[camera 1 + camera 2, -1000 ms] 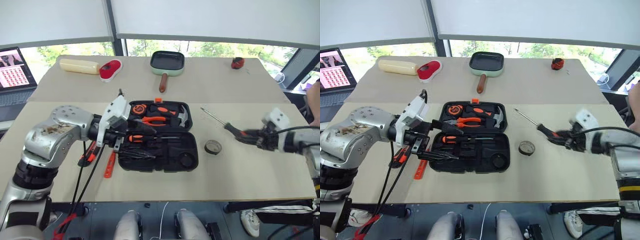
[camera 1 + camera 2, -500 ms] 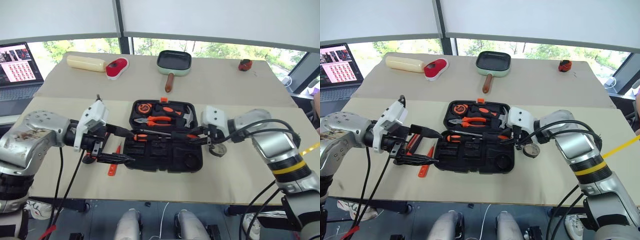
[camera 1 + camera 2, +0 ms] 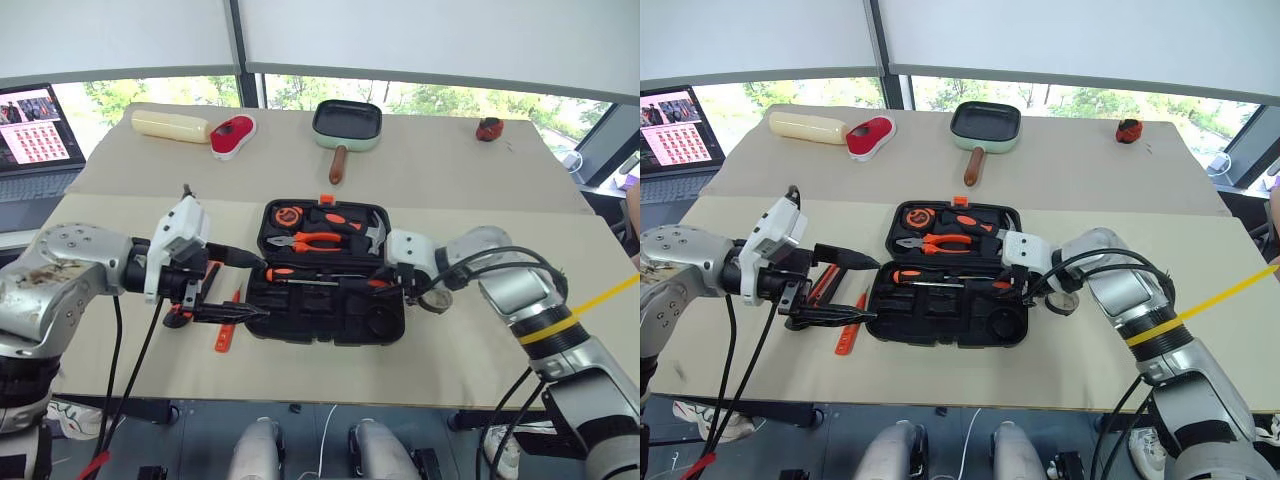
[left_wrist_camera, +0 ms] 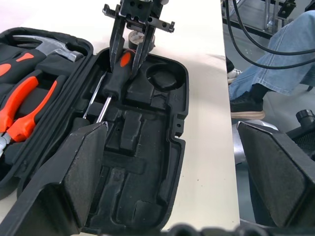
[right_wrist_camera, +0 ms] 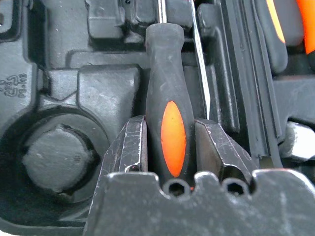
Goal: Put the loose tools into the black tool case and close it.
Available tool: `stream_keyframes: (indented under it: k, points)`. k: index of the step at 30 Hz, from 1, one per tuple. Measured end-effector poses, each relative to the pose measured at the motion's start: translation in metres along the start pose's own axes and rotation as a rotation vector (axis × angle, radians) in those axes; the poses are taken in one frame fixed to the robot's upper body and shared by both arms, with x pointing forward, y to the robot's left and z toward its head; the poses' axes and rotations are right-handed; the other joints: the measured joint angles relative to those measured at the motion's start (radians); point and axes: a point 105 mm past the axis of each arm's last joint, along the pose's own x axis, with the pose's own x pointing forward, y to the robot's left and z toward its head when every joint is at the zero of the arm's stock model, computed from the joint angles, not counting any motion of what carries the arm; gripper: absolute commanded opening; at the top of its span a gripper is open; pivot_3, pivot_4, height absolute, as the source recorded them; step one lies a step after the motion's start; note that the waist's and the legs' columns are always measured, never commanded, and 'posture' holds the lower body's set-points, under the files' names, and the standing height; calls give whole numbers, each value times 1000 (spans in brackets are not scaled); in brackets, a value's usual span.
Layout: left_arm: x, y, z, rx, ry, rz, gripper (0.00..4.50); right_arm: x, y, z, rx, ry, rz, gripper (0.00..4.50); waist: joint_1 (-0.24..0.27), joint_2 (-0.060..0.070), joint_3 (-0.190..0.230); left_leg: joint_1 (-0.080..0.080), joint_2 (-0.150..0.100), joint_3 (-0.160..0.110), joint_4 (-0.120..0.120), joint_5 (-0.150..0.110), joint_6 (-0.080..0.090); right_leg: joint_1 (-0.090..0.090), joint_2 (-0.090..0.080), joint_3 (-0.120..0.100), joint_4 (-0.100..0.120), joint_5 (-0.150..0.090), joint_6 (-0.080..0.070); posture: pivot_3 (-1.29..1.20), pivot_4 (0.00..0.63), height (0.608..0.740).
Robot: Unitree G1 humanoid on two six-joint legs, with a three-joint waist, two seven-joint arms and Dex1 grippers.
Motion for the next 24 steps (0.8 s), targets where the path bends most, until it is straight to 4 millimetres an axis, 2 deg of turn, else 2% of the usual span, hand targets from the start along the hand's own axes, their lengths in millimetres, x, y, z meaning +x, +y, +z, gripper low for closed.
stream_keyframes:
  k: [2,3,8,10,13,16,22,24]
  points:
    - [1,0,1,3,-2,-2,4500,0,0,1,-18,-3,2,2029,0,0,0,0,0,0,0,0,0,0,0,0,0,0,0,0,150,740]
    - [1,0,1,8,-5,-4,4500,0,0,2,-26,-5,-2,2244,0,0,0,0,0,0,0,0,0,0,0,0,0,0,0,0,150,740]
    - [3,3,7,47,-15,-5,4500,-2,-8,14,-47,-42,-37,3960,-2,0,0,0,0,0,0,0,0,0,0,0,0,0,0,0,150,740]
    - [4,5,6,45,-15,-4,4500,-1,-10,23,-33,-76,-47,3960,-4,0,0,0,0,0,0,0,0,0,0,0,0,0,0,0,150,740]
    - [7,7,3,37,-20,-5,4500,-2,-12,36,18,-144,-66,3237,-5,0,0,0,0,0,0,0,0,0,0,0,0,0,0,0,150,740]
    - [8,8,2,52,-13,0,4500,-2,-12,42,38,-170,-70,2247,-5,0,0,0,0,0,0,0,0,0,0,0,0,0,0,0,150,740]
    - [7,10,0,53,-12,4,4500,10,-5,35,83,-177,-74,149,-6,0,0,0,0,0,0,0,0,0,0,0,0,0,0,0,150,740]
    - [6,11,-1,48,-9,7,4500,16,-1,32,95,-172,-73,21,-7,0,0,0,0,0,0,0,0,0,0,0,0,0,0,0,150,740]
